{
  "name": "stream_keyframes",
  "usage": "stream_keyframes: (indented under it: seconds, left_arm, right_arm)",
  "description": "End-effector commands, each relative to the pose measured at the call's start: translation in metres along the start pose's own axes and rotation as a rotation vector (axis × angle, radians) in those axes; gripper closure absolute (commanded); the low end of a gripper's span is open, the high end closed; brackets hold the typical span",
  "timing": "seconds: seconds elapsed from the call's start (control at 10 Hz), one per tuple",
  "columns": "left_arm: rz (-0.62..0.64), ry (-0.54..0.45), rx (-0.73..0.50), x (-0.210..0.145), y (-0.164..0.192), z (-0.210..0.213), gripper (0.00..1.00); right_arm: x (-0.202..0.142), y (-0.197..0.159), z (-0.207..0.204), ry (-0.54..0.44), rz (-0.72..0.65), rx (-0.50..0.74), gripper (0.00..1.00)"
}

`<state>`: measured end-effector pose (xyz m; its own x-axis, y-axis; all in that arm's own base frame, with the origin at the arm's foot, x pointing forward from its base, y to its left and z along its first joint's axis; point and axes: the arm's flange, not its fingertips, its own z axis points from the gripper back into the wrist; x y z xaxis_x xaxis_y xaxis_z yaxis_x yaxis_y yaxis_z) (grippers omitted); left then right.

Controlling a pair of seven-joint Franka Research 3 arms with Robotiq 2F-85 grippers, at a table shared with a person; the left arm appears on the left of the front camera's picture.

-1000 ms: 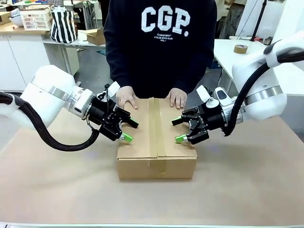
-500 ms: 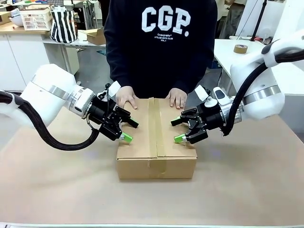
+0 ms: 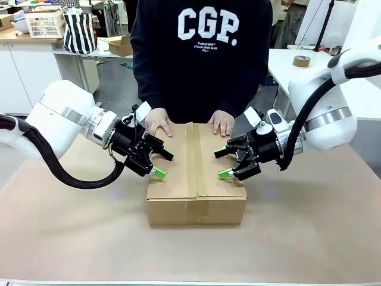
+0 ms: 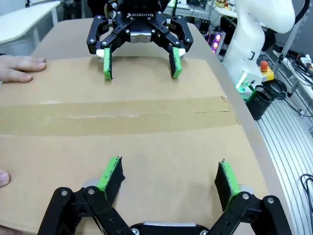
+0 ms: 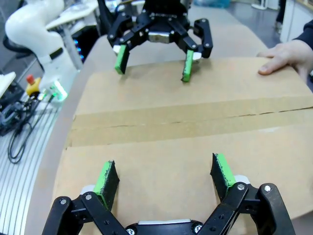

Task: Pack the gift set into the box.
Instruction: Press and hold the closed box until the human finishes sealing it.

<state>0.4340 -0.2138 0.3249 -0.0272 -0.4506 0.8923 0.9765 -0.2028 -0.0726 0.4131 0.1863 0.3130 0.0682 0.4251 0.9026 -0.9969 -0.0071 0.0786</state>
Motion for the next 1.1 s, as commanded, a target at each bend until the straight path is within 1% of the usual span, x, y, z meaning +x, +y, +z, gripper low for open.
stream_keyframes:
  seconds: [0.0,1.0]
  left_arm:
    - [0.005,-0.009,0.004,-0.0018,-0.0005,-0.0006,0.00]
    - [0.005,-0.009,0.004,-0.0018,-0.0005,-0.0006,0.00]
  right_arm:
    - [-0.0023,0.0023,0.0006,-0.004,0.018,-0.004,0.00]
    - [-0.0023,0.0023,0.0006,-0.004,0.018,-0.004,0.00]
